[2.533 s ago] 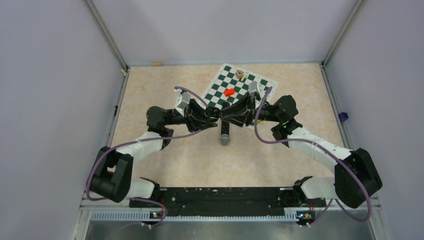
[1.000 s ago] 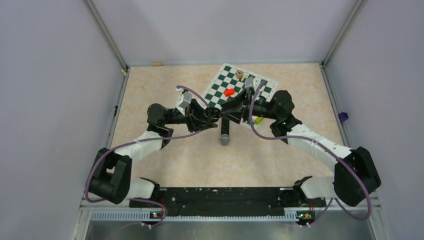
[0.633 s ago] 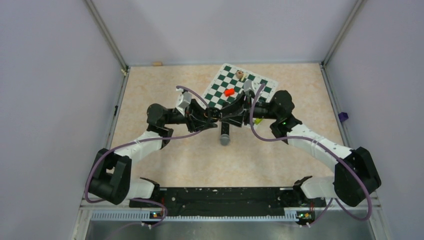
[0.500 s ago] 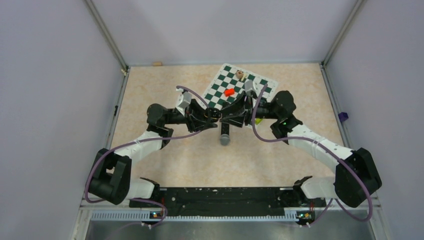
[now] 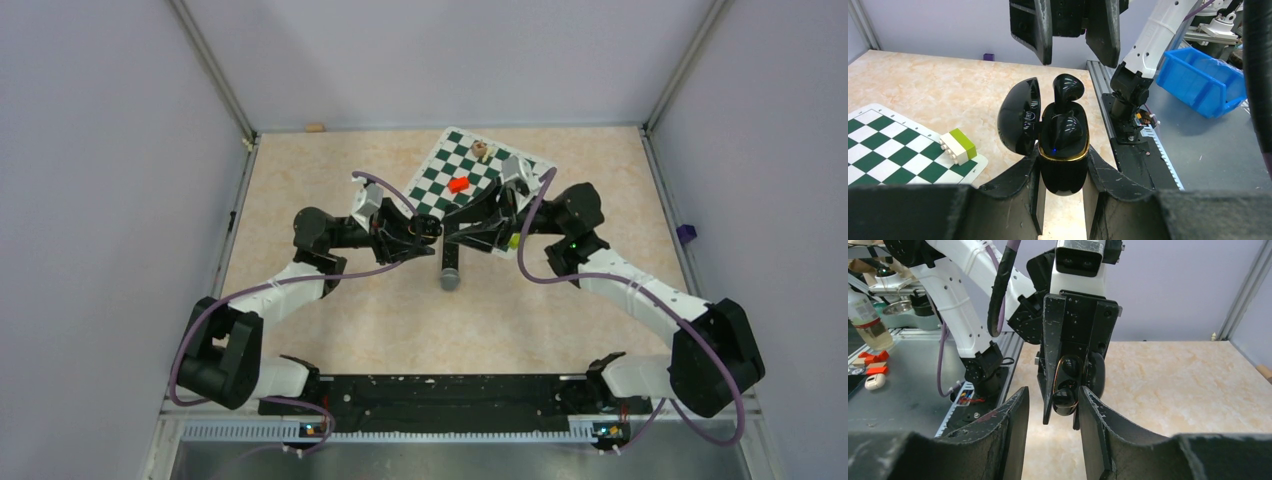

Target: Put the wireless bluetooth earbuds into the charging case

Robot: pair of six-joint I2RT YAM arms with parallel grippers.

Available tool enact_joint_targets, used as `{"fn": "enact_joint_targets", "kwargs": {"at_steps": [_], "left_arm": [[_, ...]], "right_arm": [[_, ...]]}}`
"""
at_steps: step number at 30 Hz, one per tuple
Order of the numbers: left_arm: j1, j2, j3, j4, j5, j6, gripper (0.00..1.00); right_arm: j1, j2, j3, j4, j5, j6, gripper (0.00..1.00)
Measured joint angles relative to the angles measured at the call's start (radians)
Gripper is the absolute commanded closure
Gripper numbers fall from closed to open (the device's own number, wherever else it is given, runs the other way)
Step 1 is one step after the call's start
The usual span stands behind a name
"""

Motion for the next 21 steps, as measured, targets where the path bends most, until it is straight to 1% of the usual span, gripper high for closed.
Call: {"fn": "enact_joint_targets", "kwargs": {"at_steps": [6, 13, 21], "left_arm": [[0.000, 0.000, 0.000, 0.000, 0.000, 0.000, 1.00], [0.000, 0.000, 0.000, 0.000, 0.000, 0.000, 1.00], [0.000, 0.000, 0.000, -0.001, 0.000, 0.000, 1.00]], "right_arm": [[-0.015, -0.007, 0.000, 0.013, 0.009, 0.005, 0.59], [-0.013, -0.007, 0.000, -0.074, 0.085, -0.063, 0.60], [0.006, -0.005, 0.000, -0.106, 0.104, -0.091, 0.60]]}}
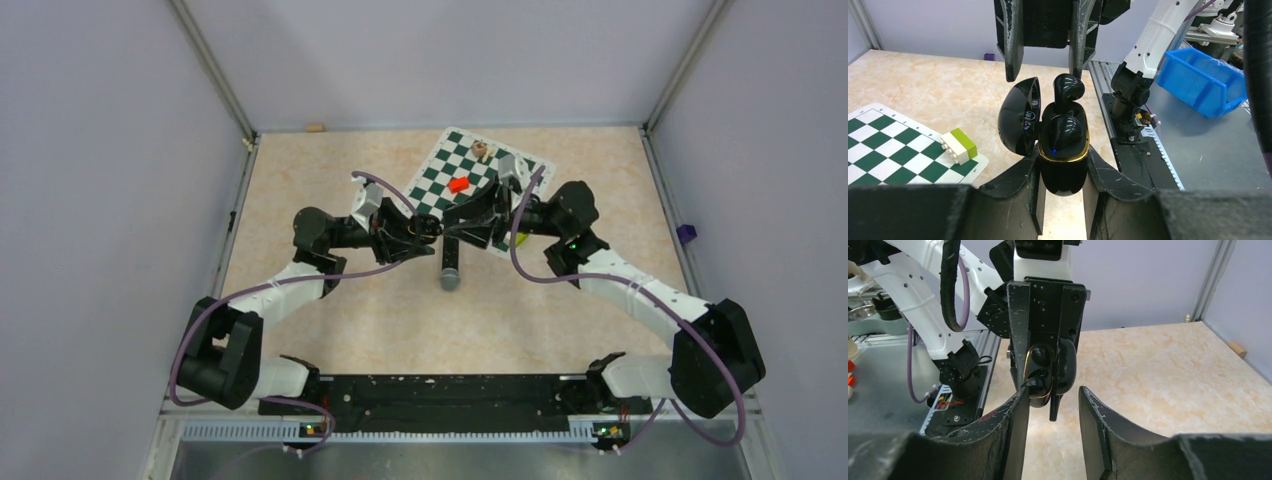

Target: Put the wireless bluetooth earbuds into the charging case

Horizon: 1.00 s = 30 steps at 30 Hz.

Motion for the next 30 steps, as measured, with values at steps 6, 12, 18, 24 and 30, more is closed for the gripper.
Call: {"fn": "enact_joint_targets", "kwargs": {"at_steps": [6, 12, 18, 24, 30], "left_arm": [[0.000, 0.000, 0.000, 0.000, 0.000, 0.000, 1.00], [0.002, 0.000, 0.000, -0.003, 0.000, 0.000, 1.00], [0.012, 0.000, 0.000, -0.014, -0.003, 0.000, 1.00], [0.003, 0.000, 0.003, -0.024, 0.016, 0.000, 1.00], [-0.052, 0.014, 0.050, -0.137, 0.088, 0.058, 1.00]], "right_arm": [[0.013, 0.001, 0.000, 0.003, -0.008, 0.006, 0.60], [0.028, 0.009, 0.000, 0.009, 0.005, 0.011, 0.66], [0.041, 0.013, 0.012, -0.012, 0.026, -0.020, 0.53], [0.036, 0.003, 0.196, -0.436, -0.111, -0.360, 0.38], [0.036, -0.031, 0.397, -0.999, -0.160, -0.991, 0.36]]}}
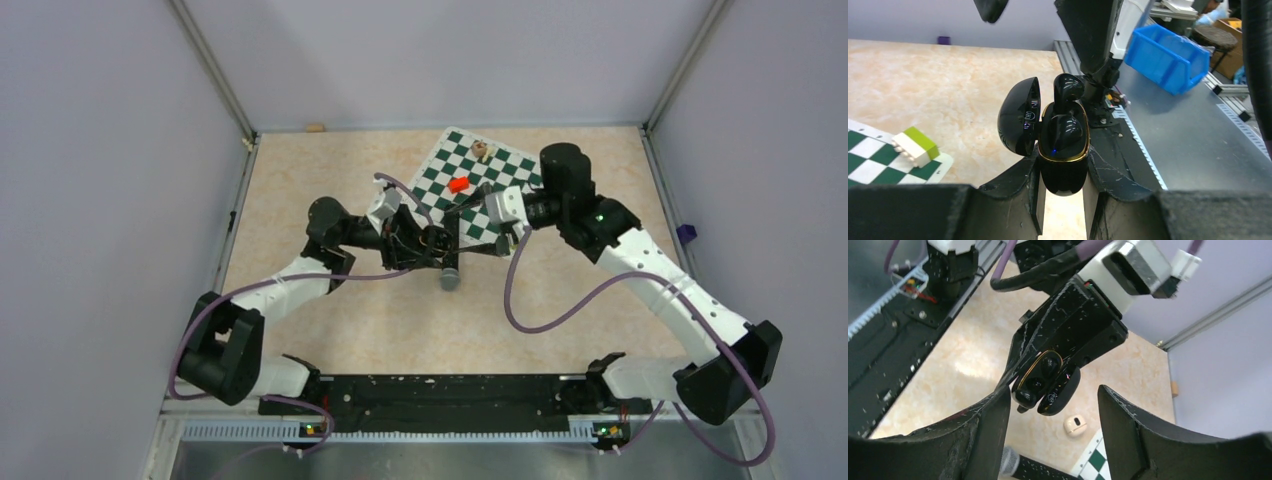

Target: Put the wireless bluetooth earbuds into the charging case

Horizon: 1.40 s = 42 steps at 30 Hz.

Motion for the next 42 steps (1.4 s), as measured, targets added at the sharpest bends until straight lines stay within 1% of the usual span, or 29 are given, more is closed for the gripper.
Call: {"fn": "enact_joint_targets", "kwargs": {"at_steps": [1, 2, 4, 7, 12, 14, 17, 19, 21, 23, 26, 30, 34, 39, 42], "left_arm": [[-0.007, 0.006, 0.009, -0.020, 0.011, 0.010, 1.00], [-0.015, 0.013, 0.015, -0.038, 0.022, 0.019, 1.00], [-0.028, 0.025, 0.024, -0.068, 0.043, 0.031, 1.00], [-0.045, 0.034, 0.034, -0.116, 0.073, 0.053, 1.00], [-0.067, 0.034, 0.056, -0.265, 0.133, 0.131, 1.00], [-0.072, 0.034, 0.075, -0.342, 0.148, 0.185, 1.00], [-0.080, 0.034, 0.117, -0.494, 0.168, 0.304, 1.00], [-0.082, 0.034, 0.160, -0.656, 0.180, 0.432, 1.00], [-0.084, 0.034, 0.214, -0.867, 0.190, 0.608, 1.00], [-0.085, 0.036, 0.257, -1.029, 0.196, 0.748, 1.00], [-0.087, 0.037, 0.282, -1.162, 0.197, 0.872, 1.00], [-0.087, 0.037, 0.285, -1.242, 0.186, 0.954, 1.00], [-0.088, 0.037, 0.286, -1.261, 0.167, 0.969, 1.00], [-0.092, 0.039, 0.287, -1.263, 0.156, 0.969, 1.00], [-0.092, 0.043, 0.287, -1.266, 0.151, 0.969, 1.00]], "right_arm": [[0.000, -0.003, 0.013, -0.086, -0.003, -0.117, 0.37], [0.000, -0.004, 0.015, -0.124, -0.003, -0.174, 0.39], [0.002, -0.003, 0.013, -0.259, 0.004, -0.368, 0.43], [0.004, -0.002, -0.011, -0.386, 0.022, -0.555, 0.50], [0.004, -0.012, -0.052, -0.460, 0.030, -0.723, 0.56], [0.004, -0.022, -0.053, -0.477, 0.026, -0.750, 0.59], [0.004, -0.039, -0.053, -0.495, 0.012, -0.779, 0.61], [0.004, -0.042, -0.053, -0.502, 0.003, -0.785, 0.62], [0.004, -0.042, -0.053, -0.503, -0.005, -0.785, 0.62], [0.004, -0.042, -0.053, -0.503, -0.019, -0.785, 0.64], [0.005, -0.042, -0.053, -0.507, -0.039, -0.784, 0.67], [0.014, -0.042, -0.052, -0.521, -0.044, -0.754, 0.65], [0.019, -0.039, -0.041, -0.514, -0.031, -0.694, 0.63], [0.048, -0.034, -0.031, -0.503, -0.003, -0.660, 0.63], [0.061, -0.034, -0.028, -0.502, 0.001, -0.652, 0.66]]}}
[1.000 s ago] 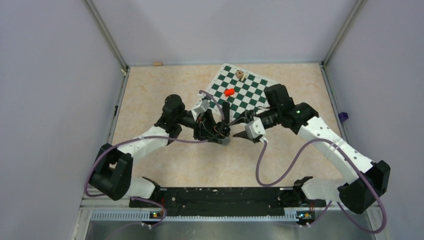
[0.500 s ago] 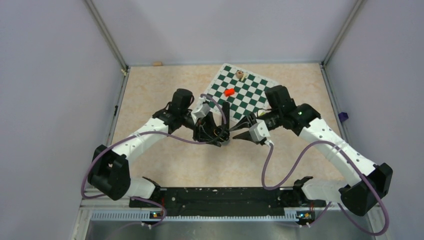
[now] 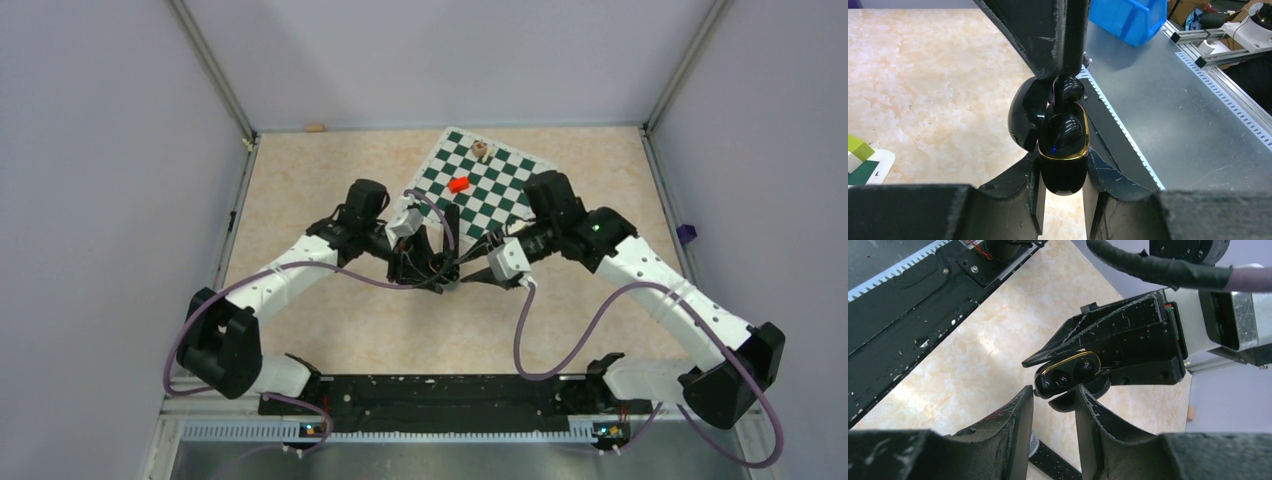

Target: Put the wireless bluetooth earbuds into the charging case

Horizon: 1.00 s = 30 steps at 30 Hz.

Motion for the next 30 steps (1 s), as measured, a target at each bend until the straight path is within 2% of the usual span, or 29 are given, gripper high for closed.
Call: {"fn": "enact_joint_targets", "kwargs": {"at_steps": [4, 7, 12, 16, 20, 30], "left_arm": [[0.000, 0.006, 0.000, 0.000, -0.003, 0.000, 1.00], [0.000, 0.006, 0.000, 0.000, -0.003, 0.003, 1.00], [0.000, 0.006, 0.000, 0.000, -0.003, 0.006, 1.00], [0.000, 0.006, 0.000, -0.002, -0.003, 0.009, 1.00], [0.005, 0.006, 0.000, -0.003, -0.011, 0.014, 1.00], [0.016, 0.006, 0.000, -0.017, -0.080, 0.015, 1.00]], "right_arm": [[0.018, 0.006, 0.003, 0.001, 0.010, 0.006, 0.73], [0.025, 0.018, 0.003, 0.000, 0.022, 0.014, 0.74], [0.027, 0.022, 0.003, -0.001, 0.024, 0.019, 0.87], [0.027, 0.021, 0.002, 0.018, 0.027, 0.062, 0.90], [0.027, 0.020, -0.008, 0.080, 0.035, 0.200, 0.95], [0.027, -0.025, -0.128, 0.365, 0.125, 0.642, 0.96]]}}
